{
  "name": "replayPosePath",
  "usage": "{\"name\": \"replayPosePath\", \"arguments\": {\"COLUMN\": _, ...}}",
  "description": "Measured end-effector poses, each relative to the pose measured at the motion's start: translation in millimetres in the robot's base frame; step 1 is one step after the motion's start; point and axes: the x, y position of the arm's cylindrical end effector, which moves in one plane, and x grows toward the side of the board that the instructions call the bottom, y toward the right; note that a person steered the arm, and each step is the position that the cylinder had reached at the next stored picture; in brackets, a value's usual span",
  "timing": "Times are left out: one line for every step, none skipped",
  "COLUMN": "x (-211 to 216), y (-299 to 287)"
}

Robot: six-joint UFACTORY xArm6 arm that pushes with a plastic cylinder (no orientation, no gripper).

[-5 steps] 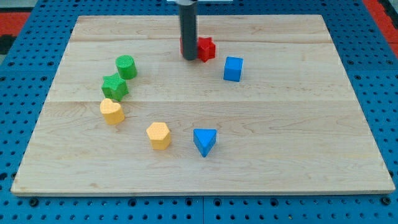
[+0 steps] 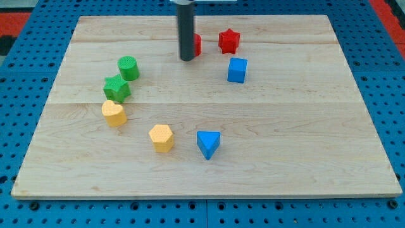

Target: Slide the red circle into the left side of the red star

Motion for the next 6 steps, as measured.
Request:
{"name": "replayPosePath", "arguments": {"x": -25.7, "y": -1.1}}
{"name": "replayPosePath", "arguments": {"x": -53.0, "y": 10.7}}
{"name": "replayPosePath", "arguments": {"x": -53.4, "y": 43.5}}
{"name": "replayPosePath", "arguments": {"x": -53.4, "y": 69.1}}
{"name": "replayPosePath", "arguments": {"x": -53.4, "y": 53.1}}
{"name": "replayPosePath", "arguments": {"x": -41.6, "y": 21.2}}
